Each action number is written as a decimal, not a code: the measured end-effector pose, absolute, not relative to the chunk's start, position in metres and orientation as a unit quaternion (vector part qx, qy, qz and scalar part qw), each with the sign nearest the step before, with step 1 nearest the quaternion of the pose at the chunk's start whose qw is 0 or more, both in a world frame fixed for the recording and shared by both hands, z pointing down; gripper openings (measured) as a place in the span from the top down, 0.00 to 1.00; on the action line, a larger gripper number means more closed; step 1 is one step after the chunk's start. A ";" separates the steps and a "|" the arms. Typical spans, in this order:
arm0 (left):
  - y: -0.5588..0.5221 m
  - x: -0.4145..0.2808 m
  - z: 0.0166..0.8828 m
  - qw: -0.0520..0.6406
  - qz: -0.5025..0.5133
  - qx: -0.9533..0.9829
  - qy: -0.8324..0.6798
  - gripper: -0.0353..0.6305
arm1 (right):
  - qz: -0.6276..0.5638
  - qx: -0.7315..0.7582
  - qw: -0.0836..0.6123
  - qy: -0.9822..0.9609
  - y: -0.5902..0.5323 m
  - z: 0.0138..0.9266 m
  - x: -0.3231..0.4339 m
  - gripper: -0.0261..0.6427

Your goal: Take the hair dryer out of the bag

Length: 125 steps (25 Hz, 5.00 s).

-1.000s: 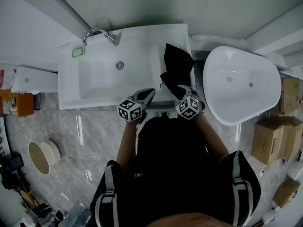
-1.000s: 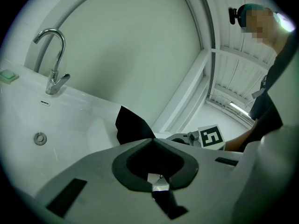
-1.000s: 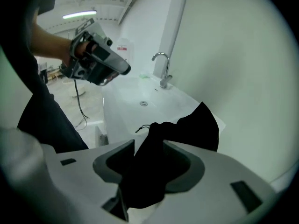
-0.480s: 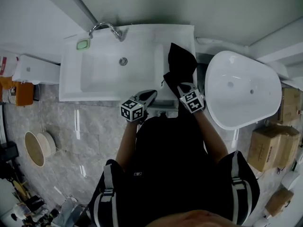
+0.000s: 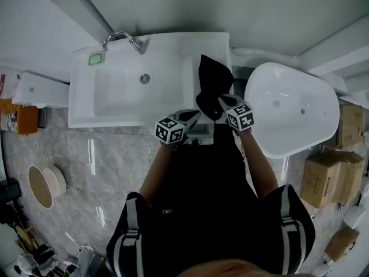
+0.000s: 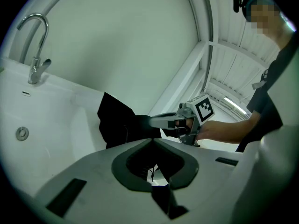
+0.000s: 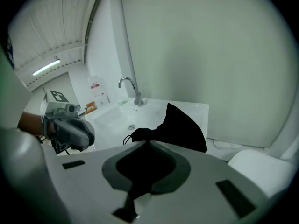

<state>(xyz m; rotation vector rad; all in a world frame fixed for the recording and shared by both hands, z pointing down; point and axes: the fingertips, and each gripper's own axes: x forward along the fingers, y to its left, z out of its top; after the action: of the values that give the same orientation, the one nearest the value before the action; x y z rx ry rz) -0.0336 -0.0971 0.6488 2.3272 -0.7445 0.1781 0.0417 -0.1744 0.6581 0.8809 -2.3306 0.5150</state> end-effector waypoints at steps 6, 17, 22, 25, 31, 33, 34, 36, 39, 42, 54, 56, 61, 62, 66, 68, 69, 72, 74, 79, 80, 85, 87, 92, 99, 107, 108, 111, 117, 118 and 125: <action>-0.114 0.021 0.657 0.318 0.110 0.916 -0.220 0.92 | 0.227 0.325 0.266 -0.879 -0.178 0.654 0.055 0.85; -0.175 0.048 0.710 0.339 0.199 0.867 -0.305 0.73 | 0.275 0.267 0.212 -0.899 -0.165 0.634 0.051 0.85; -0.189 0.050 0.731 0.344 0.235 0.845 -0.335 0.71 | 0.294 0.249 0.203 -0.900 -0.171 0.632 0.052 0.85; -0.196 0.057 0.744 0.334 0.262 0.841 -0.336 0.70 | 0.294 0.240 0.204 -0.903 -0.176 0.631 0.055 0.85; -0.198 0.056 0.770 0.312 0.328 0.818 -0.356 0.60 | 0.296 0.219 0.195 -0.909 -0.173 0.630 0.050 0.85; -0.199 0.061 0.782 0.309 0.341 0.818 -0.345 0.60 | 0.301 0.224 0.195 -0.906 -0.175 0.632 0.054 0.85; -0.199 0.067 0.789 0.308 0.343 0.821 -0.335 0.60 | 0.304 0.228 0.198 -0.903 -0.175 0.634 0.058 0.85; -0.201 0.071 0.796 0.306 0.348 0.823 -0.328 0.59 | 0.311 0.236 0.204 -0.898 -0.172 0.640 0.064 0.85; -0.212 0.065 0.792 0.310 0.347 0.815 -0.345 0.59 | 0.319 0.239 0.209 -0.893 -0.167 0.648 0.068 0.85; -0.213 0.067 0.795 0.332 0.329 0.812 -0.350 0.58 | 0.326 0.247 0.207 -0.889 -0.165 0.653 0.074 0.85; -0.216 0.079 0.737 0.565 -0.031 0.794 -0.221 0.66 | 0.289 0.166 0.254 -0.908 -0.130 0.667 0.049 0.85; -0.215 0.078 0.721 0.591 -0.100 0.778 -0.188 0.66 | 0.294 0.155 0.237 -0.913 -0.130 0.660 0.045 0.85; -0.205 0.071 0.707 0.595 -0.150 0.773 -0.157 0.66 | 0.271 0.105 0.239 -0.927 -0.119 0.650 0.038 0.85; -0.203 0.070 0.704 0.591 -0.151 0.778 -0.151 0.66 | 0.262 0.096 0.240 -0.930 -0.117 0.648 0.037 0.85; -0.192 0.064 0.693 0.574 -0.129 0.798 -0.132 0.66 | 0.275 0.069 0.201 -0.938 -0.110 0.633 0.035 0.80; -0.189 0.058 0.686 0.557 -0.114 0.813 -0.124 0.66 | 0.289 0.052 0.168 -0.941 -0.111 0.618 0.035 0.74; -0.187 0.054 0.683 0.548 -0.108 0.821 -0.120 0.66 | 0.289 0.044 0.161 -0.943 -0.111 0.613 0.036 0.72; -0.181 0.044 0.670 0.527 -0.101 0.837 -0.106 0.66 | 0.281 0.021 0.153 -0.947 -0.112 0.603 0.043 0.71; -0.176 0.038 0.661 0.519 -0.102 0.843 -0.097 0.66 | 0.275 0.022 0.141 -0.951 -0.118 0.595 0.048 0.74; -0.157 0.019 0.637 0.495 -0.100 0.860 -0.072 0.66 | 0.217 0.134 0.158 -0.954 -0.165 0.594 0.066 0.74; -0.152 0.015 0.633 0.489 -0.095 0.865 -0.066 0.66 | 0.190 0.162 0.179 -0.952 -0.176 0.597 0.069 0.71; -0.125 -0.002 0.616 0.466 -0.074 0.881 -0.036 0.66 | 0.062 0.228 0.275 -0.932 -0.209 0.603 0.070 0.57; -0.113 -0.007 0.612 0.461 -0.068 0.884 -0.022 0.65 | 0.030 0.221 0.293 -0.930 -0.212 0.602 0.062 0.57; -0.086 -0.013 0.609 0.444 -0.058 0.894 0.015 0.65 | -0.009 0.199 0.323 -0.925 -0.206 0.607 0.043 0.64; -0.071 -0.022 0.610 0.437 -0.057 0.897 0.025 0.65 | 0.014 0.202 0.319 -0.926 -0.194 0.612 0.031 0.87; -0.071 -0.037 0.603 0.438 -0.060 0.897 0.012 0.65 | -0.012 0.294 0.289 -0.911 -0.230 0.576 0.048 0.87; -0.072 -0.038 0.603 0.437 -0.059 0.898 0.009 0.65 | -0.018 0.308 0.282 -0.908 -0.236 0.568 0.051 0.87; -0.072 -0.043 0.602 0.435 -0.050 0.899 0.007 0.64 | -0.016 0.364 0.238 -0.900 -0.258 0.540 0.064 0.87; -0.059 -0.041 0.603 0.430 -0.036 0.902 0.024 0.64 | -0.030 0.401 0.226 -0.888 -0.286 0.513 0.079 0.87; -0.058 -0.040 0.603 0.430 -0.033 0.902 0.028 0.64 | -0.031 0.405 0.225 -0.886 -0.290 0.511 0.080 0.87; -0.051 -0.033 0.607 0.436 -0.033 0.898 0.048 0.65 | -0.057 0.438 0.218 -0.870 -0.323 0.489 0.085 0.87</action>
<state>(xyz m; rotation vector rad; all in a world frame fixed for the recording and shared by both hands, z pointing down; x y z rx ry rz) -0.0333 -0.0506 0.6068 2.2352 0.1202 -0.0825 0.0846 -0.3233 0.4893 1.2122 -2.4094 -0.1573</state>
